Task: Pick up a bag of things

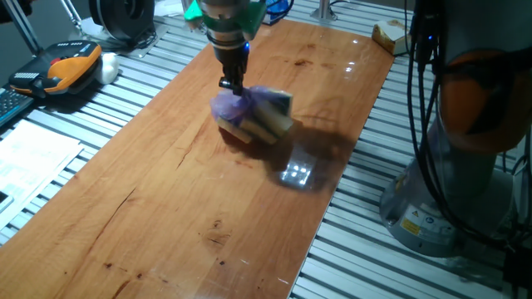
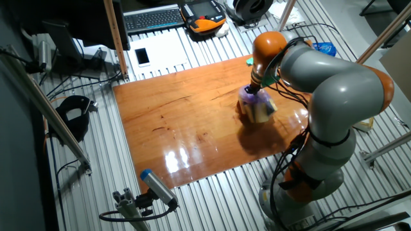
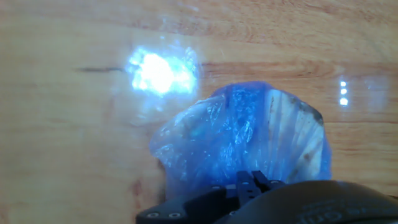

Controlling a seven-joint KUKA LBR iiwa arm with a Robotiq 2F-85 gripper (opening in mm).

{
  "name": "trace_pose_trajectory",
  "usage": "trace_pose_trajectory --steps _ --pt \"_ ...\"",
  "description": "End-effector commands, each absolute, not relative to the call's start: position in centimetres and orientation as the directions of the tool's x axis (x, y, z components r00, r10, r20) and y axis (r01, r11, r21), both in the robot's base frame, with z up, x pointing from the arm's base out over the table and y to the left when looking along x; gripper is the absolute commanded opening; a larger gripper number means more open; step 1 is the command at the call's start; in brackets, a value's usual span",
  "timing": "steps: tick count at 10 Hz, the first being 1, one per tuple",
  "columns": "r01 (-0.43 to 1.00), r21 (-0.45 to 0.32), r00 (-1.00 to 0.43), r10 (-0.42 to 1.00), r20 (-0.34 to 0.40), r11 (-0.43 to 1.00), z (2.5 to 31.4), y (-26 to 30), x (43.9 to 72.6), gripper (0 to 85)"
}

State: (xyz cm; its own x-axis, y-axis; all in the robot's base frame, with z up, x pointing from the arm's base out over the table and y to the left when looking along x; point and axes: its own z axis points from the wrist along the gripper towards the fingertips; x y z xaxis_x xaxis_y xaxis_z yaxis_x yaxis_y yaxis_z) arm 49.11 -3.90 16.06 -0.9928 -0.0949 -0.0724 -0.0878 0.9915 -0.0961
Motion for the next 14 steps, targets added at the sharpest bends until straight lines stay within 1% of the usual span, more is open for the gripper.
trace_pose_trajectory --steps 1,2,3,4,5,6,7,8,9,12,14 --pt "-0.058 -0.076 -0.995 -0.064 -0.077 0.995 16.1 -3.9 49.1 0.0" --pt "-0.036 -0.065 -0.997 -0.04 -0.069 0.997 16.1 -3.9 49.1 0.0" --pt "-0.028 -0.055 -1.0 -0.028 -0.005 0.998 16.1 -3.9 49.1 0.0" --pt "-0.046 -0.02 -0.997 -0.045 0.063 0.999 16.1 -3.9 49.1 0.0" --pt "-0.051 -0.009 -0.993 -0.05 0.104 0.999 16.1 -3.9 49.1 0.0" --pt "-0.034 -0.027 -0.994 -0.031 0.106 0.999 16.1 -3.9 49.1 0.0" --pt "-0.026 -0.026 -0.992 -0.023 0.121 0.999 16.1 -3.9 49.1 0.0" --pt "-0.011 0.026 -0.984 -0.016 0.178 1.0 16.1 -3.9 49.1 0.0" --pt "-0.002 0.049 -0.979 -0.012 0.203 0.999 16.4 -3.8 49.2 0.0" --pt "0.019 0.032 -0.976 0.011 0.218 0.999 20.8 -2.9 50.7 0.0" --pt "0.011 0.017 -0.982 0.008 0.19 1.0 23.5 -3.3 51.5 0.0"
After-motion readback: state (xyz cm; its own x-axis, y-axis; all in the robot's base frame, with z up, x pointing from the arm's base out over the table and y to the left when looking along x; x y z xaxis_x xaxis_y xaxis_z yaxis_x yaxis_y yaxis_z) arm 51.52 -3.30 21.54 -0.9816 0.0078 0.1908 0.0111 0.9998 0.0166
